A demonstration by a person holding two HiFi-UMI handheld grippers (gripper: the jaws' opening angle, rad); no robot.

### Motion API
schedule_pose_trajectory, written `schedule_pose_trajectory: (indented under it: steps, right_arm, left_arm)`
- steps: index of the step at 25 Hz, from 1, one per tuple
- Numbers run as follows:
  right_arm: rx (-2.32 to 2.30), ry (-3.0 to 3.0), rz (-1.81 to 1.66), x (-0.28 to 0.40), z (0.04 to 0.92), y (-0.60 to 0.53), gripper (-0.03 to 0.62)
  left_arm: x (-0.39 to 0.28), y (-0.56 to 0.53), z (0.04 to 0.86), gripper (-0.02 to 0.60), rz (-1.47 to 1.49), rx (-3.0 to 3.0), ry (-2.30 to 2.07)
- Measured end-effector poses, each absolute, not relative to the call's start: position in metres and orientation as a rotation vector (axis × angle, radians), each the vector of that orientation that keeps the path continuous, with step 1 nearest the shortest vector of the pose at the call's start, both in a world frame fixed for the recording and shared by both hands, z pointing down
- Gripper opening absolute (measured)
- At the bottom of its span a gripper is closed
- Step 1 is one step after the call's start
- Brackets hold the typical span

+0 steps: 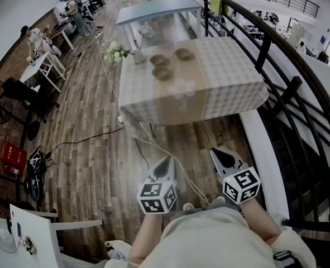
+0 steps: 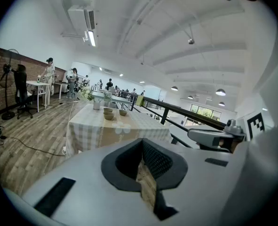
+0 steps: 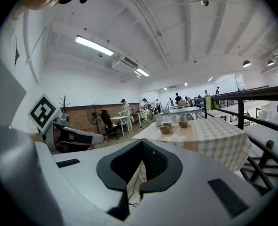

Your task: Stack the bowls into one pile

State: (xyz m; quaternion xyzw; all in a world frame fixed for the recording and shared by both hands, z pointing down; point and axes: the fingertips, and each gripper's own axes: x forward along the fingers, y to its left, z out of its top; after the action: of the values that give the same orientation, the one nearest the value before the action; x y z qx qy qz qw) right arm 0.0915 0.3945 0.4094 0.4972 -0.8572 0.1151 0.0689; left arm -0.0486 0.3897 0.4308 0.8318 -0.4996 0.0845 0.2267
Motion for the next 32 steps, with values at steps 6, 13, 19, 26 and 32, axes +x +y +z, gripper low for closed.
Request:
schedule_pose_trajectory:
  steps: [6,13,19,26,32]
  right_arm:
    - [1.506,-2.579,0.328,0.087,0.41,0.4,0.0]
    - [1.493,-2.584,0.325,0.068,0.408,0.401,0.0]
    - [1.488,-2.597,0.368,0.056,0.407,0.4,0.0]
    - [1.459,-2.586,0.365,0.046,0.41,0.401,0.002]
    - [1.433,-2.598,0.414,0.044,0.417,0.381,0.002]
  left_arm:
    - [-0.048,0.396,0.432,0.003,0.211,2.302,-1.343]
    - [-0.057,0.396,0.428,0.003,0.184,2.309,-1.309]
    - [-0.07,0.392,0.428,0.003,0.19,2.307,-1.319]
    - [-0.079,0.389,0.429,0.003,0.189,2.303,-1.304]
    - [-0.074,0.372,0.434,0.003,0.199,2.306,-1.288]
